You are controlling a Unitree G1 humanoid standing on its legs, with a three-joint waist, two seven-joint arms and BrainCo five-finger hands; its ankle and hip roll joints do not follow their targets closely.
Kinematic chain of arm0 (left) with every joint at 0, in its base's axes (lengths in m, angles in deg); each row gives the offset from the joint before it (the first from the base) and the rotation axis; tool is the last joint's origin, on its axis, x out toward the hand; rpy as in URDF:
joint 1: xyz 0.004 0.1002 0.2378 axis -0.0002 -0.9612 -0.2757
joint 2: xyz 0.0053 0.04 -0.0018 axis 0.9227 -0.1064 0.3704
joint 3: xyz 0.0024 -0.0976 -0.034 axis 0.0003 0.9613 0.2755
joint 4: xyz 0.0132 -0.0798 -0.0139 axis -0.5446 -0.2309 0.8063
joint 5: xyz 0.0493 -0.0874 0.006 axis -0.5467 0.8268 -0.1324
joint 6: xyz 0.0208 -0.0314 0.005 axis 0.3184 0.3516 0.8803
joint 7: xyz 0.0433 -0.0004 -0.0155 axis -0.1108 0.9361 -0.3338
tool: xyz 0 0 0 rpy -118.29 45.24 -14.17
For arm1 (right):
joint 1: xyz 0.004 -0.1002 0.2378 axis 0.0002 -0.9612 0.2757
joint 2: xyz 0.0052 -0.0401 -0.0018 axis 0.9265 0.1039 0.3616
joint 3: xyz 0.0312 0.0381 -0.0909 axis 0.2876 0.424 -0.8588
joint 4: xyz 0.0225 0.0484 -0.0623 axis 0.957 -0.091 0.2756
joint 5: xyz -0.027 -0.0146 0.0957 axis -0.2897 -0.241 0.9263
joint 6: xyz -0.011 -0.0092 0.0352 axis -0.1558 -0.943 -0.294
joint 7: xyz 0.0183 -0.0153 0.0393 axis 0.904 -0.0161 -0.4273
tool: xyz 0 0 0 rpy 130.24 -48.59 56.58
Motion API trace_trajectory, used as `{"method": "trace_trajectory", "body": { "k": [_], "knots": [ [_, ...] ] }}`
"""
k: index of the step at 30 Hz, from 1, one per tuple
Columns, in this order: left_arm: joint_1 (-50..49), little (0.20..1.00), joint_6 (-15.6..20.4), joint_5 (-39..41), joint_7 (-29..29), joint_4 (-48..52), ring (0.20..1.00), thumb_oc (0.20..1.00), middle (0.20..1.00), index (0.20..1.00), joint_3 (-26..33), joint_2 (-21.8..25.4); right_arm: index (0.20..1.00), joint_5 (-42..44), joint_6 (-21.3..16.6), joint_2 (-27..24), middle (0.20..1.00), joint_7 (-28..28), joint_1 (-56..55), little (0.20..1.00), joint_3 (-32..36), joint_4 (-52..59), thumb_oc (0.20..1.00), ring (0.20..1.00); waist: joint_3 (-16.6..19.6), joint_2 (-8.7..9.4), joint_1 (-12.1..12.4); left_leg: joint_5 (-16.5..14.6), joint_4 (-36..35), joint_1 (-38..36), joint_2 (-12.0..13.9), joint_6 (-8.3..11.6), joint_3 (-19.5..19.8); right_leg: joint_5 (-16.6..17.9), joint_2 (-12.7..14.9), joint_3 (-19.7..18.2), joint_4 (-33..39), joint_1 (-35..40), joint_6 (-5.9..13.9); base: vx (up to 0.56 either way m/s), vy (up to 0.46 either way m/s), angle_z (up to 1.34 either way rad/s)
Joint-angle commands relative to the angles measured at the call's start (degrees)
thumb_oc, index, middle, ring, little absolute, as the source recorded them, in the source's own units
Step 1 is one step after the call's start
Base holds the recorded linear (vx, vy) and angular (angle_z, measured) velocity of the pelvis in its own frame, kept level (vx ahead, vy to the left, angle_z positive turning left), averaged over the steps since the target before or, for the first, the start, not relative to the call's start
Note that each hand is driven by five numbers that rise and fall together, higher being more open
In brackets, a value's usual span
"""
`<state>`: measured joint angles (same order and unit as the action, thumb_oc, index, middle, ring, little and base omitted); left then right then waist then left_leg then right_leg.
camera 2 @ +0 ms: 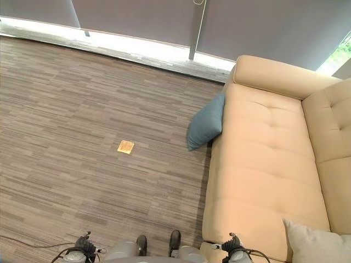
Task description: Pick up all the scattered cushions and arrange them neatly on the sofa.
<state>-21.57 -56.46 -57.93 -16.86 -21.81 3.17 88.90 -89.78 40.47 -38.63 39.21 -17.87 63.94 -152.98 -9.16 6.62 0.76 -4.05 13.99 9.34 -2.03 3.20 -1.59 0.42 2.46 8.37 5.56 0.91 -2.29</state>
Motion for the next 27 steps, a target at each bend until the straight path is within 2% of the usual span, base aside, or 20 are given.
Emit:
{"method": "trace_trajectory", "body": {
  "k": [1,4,6,8,9,10,13,16,19,21,22,23,24,25,26,27],
  "knots": [
    [0.30,1.000,0.12,0.01,-0.26,-1.78,1.000,1.000,1.000,1.000,0.13,1.73,1.000,0.54,0.56,-0.84,1.000,-0.75,0.14,1.000,-1.35,-0.26,1.000,1.000,0.97,1.62,0.40,1.44,-6.47,4.34,-0.80,-0.81,1.01,-4.27,-1.30,-3.24,-4.75,0.21,6.47,0.35,0.141,-0.03],
    [-0.10,1.000,0.00,-0.29,-0.45,-1.89,1.000,1.000,1.000,1.000,0.46,2.01,1.000,-0.17,0.58,-0.23,1.000,-0.44,-0.22,1.000,-1.52,-0.51,1.000,1.000,2.34,1.81,0.54,1.36,-8.32,2.02,-0.79,-1.50,1.16,-5.58,-1.60,-4.19,-5.86,0.99,6.71,0.24,0.142,-0.63],
    [-0.12,1.000,0.03,-0.54,-0.44,-1.74,1.000,1.000,1.000,1.000,0.74,2.58,1.000,-0.74,0.71,0.31,1.000,-0.31,-0.03,1.000,-1.71,-0.71,1.000,1.000,2.63,2.19,0.94,0.68,-9.79,-0.40,-1.02,-2.49,0.66,-5.37,-0.76,-4.45,-10.28,0.33,8.10,0.24,0.211,-0.50],
    [0.11,1.000,0.19,-0.31,-0.41,-1.03,1.000,1.000,1.000,1.000,0.73,3.01,1.000,-1.15,0.76,0.52,1.000,0.09,0.42,1.000,-1.95,-0.59,1.000,1.000,2.28,2.14,1.11,-0.04,-10.25,-2.23,-1.19,-3.57,0.30,-3.19,0.20,-4.39,-16.79,-1.98,9.65,0.17,0.207,-0.40],
    [0.52,1.000,0.10,-0.28,-0.34,-0.38,1.000,1.000,1.000,1.000,0.77,3.59,1.000,-1.28,0.82,0.67,1.000,0.23,0.86,1.000,-2.15,-0.13,1.000,1.000,1.54,1.59,0.76,-0.50,-10.45,-3.75,-0.94,-4.49,0.32,-0.70,0.58,-4.29,-24.19,-4.82,10.44,0.18,0.224,-0.48],
    [0.72,1.000,0.19,-0.20,-0.21,-0.25,1.000,1.000,1.000,1.000,0.72,3.73,1.000,-1.15,0.74,0.66,1.000,0.11,1.02,1.000,-2.02,0.29,1.000,1.000,1.36,1.16,0.67,-0.91,-10.63,-4.48,-0.80,-4.75,0.10,-0.28,0.99,-3.50,-26.52,-5.76,10.76,0.12,0.158,-0.29],
    [0.80,1.000,0.23,0.10,-0.20,-0.24,1.000,1.000,1.000,1.000,0.75,3.96,1.000,-1.15,0.48,0.68,1.000,0.08,1.43,1.000,-2.20,1.16,1.000,1.000,0.87,0.23,0.10,-1.92,-11.84,-7.94,-0.74,-5.20,0.68,0.04,0.81,-2.11,-30.57,-9.95,9.82,0.21,0.129,0.11],
    [0.92,1.000,0.12,-0.23,-0.43,-0.60,1.000,1.000,1.000,1.000,0.29,3.54,1.000,-1.29,0.72,0.25,1.000,0.11,1.96,1.000,-2.78,1.44,1.000,1.000,0.69,-0.01,-1.21,-3.03,-14.39,-11.91,-1.86,-5.15,2.07,-0.48,-0.46,-0.37,-20.89,-12.88,8.75,0.35,0.062,0.04],
    [1.54,1.000,0.15,-0.77,-0.77,-1.34,1.000,1.000,1.000,1.000,0.08,3.21,1.000,-1.67,1.18,-0.23,1.000,0.09,1.86,1.000,-2.75,1.33,1.000,1.000,-0.12,0.06,-2.87,-4.19,-15.40,-15.05,-2.79,-4.89,4.05,2.67,-1.62,-0.69,-11.73,-15.20,9.82,0.29,0.014,0.20],
    [1.71,1.000,0.36,-1.27,-0.95,-1.74,1.000,1.000,1.000,1.000,-0.02,2.93,1.000,-1.92,1.22,-0.37,1.000,0.12,1.49,1.000,-2.67,1.17,1.000,1.000,-0.25,0.28,-3.39,-5.04,-15.52,-16.26,-3.35,-4.67,4.52,3.48,-1.41,-0.62,-9.60,-15.03,10.11,0.38,-0.012,0.55],
    [1.12,1.000,0.36,-2.69,-0.86,-2.13,1.000,1.000,1.000,1.000,-0.67,2.33,1.000,-1.61,1.11,-0.37,1.000,0.26,-0.48,1.000,-1.96,0.51,1.000,1.000,1.37,0.32,-4.38,-8.01,-14.30,-18.27,-3.34,-3.85,5.30,3.58,-2.15,-2.33,-9.34,-13.48,8.66,0.52,-0.050,0.88],
    [0.92,1.000,0.35,-2.91,-1.03,-2.16,1.000,1.000,1.000,1.000,-0.83,2.18,1.000,-1.57,1.09,-0.43,1.000,0.28,-1.19,1.000,-1.65,0.26,1.000,1.000,1.94,0.13,-4.68,-8.36,-12.79,-18.38,-2.85,-2.91,5.09,3.42,-2.11,-1.78,-9.00,-12.58,8.31,0.53,-0.067,1.23],
    [0.81,1.000,0.33,-2.90,-1.03,-2.01,1.000,1.000,1.000,1.000,-1.04,1.96,1.000,-1.34,1.03,-0.38,1.000,0.25,-1.34,1.000,-1.44,0.00,1.000,1.000,2.21,0.01,-4.94,-7.66,-9.70,-17.80,-2.54,-1.88,4.54,3.48,-2.15,-1.33,-8.50,-11.56,8.00,0.32,-0.084,1.12],
    [1.00,1.000,0.10,-2.80,-1.24,-1.23,1.000,1.000,1.000,1.000,-1.55,1.89,1.000,-1.13,1.02,-0.50,1.000,0.16,-1.13,1.000,-1.38,-0.27,1.000,1.000,1.73,0.45,-4.72,-4.75,1.32,-13.31,-2.28,0.37,3.19,3.08,-2.09,-1.70,-7.26,-8.90,7.16,0.28,-0.092,0.77],
    [1.43,1.000,-0.01,-2.19,-1.15,-0.72,1.000,1.000,1.000,1.000,-1.63,1.92,1.000,-0.42,1.03,-0.70,1.000,0.19,-0.82,1.000,-1.50,-0.33,1.000,1.000,0.83,1.35,-3.78,-3.27,9.91,-8.09,-2.19,0.63,1.36,2.12,-1.66,-2.06,-6.74,-6.92,6.05,0.24,-0.083,0.12],
    [1.43,1.000,-0.10,-1.88,-1.10,-0.75,1.000,1.000,1.000,1.000,-1.59,1.92,1.000,-0.11,1.08,-0.74,1.000,0.20,-0.90,1.000,-1.59,-0.37,1.000,1.000,0.71,1.97,-3.45,-3.68,10.96,-6.04,-1.80,0.17,0.16,1.52,-1.27,-2.27,-6.49,-5.99,5.84,0.17,-0.052,-0.22]
  ]
}}
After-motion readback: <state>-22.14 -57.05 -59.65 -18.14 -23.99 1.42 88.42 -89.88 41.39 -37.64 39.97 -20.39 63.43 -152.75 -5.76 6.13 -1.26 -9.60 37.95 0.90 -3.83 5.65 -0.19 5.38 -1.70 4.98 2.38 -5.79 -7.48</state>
